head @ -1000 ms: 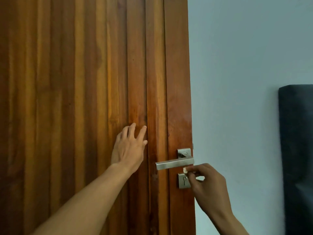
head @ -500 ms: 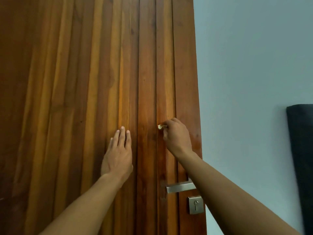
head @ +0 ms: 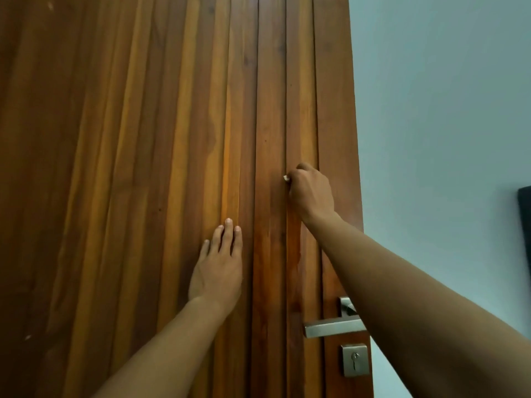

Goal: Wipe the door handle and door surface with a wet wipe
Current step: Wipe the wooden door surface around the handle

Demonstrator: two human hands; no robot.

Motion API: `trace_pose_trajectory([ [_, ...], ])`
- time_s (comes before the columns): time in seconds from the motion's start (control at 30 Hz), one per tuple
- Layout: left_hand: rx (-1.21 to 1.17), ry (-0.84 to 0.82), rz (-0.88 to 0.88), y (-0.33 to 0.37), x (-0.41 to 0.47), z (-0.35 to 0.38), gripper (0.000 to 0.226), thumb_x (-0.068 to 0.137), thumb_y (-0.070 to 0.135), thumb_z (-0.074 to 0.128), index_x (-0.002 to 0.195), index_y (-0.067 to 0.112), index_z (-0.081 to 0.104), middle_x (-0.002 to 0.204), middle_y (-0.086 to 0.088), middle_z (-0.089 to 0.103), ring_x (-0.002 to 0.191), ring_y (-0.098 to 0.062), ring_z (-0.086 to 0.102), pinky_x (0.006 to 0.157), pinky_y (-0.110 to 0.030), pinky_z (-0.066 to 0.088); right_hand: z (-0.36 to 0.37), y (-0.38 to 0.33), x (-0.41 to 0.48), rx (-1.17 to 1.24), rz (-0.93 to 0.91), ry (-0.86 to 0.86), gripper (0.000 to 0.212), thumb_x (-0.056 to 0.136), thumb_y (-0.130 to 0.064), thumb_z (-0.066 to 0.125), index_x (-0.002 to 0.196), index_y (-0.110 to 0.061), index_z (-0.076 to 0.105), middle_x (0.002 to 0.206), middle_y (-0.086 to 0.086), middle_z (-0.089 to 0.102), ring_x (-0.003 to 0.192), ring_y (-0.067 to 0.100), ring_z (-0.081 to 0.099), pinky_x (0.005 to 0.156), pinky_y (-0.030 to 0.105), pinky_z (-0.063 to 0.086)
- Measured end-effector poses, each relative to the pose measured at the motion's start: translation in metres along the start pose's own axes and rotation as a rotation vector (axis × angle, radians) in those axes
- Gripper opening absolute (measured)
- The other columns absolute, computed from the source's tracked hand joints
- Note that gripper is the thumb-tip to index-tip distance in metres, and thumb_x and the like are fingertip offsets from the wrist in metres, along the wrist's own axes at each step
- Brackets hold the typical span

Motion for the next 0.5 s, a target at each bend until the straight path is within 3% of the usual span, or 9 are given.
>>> trace_pose_trajectory([
  [0.27, 0.011, -0.027, -0.011, 0.001, -0.002, 0.001, 0.095, 0.097, 0.015, 0.056, 0.150, 0.008, -0.022, 0.160, -0.017, -0.027, 0.151, -0.032, -0.014, 0.123, -0.046, 0.015, 0.005, 0.000, -0.048, 0.004, -0.064, -0.117, 0.014, 0.091, -0.014, 0.064, 0.101, -0.012, 0.074, 0.093, 0.000, 0.064, 0.076, 0.015, 0.064, 0.071, 0.030, 0.059],
  [0.5, 0.007, -0.039, -0.027, 0.004, -0.002, -0.002, 0.101, 0.092, 0.009, 0.062, 0.151, 0.008, -0.020, 0.160, -0.017, -0.026, 0.151, -0.033, -0.014, 0.123, -0.047, 0.017, 0.007, 0.000, -0.096, 0.018, -0.120, -0.244, 0.019, 0.092, -0.019, 0.063, 0.109, -0.019, 0.071, 0.098, -0.002, 0.065, 0.084, 0.011, 0.062, 0.075, 0.023, 0.055],
])
Point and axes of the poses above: each hand's wrist, its own x-axis towards the middle knuckle, its own z-axis out of the palm, y = z × x, the point moved 5 cm from there along x, towards the middle knuckle
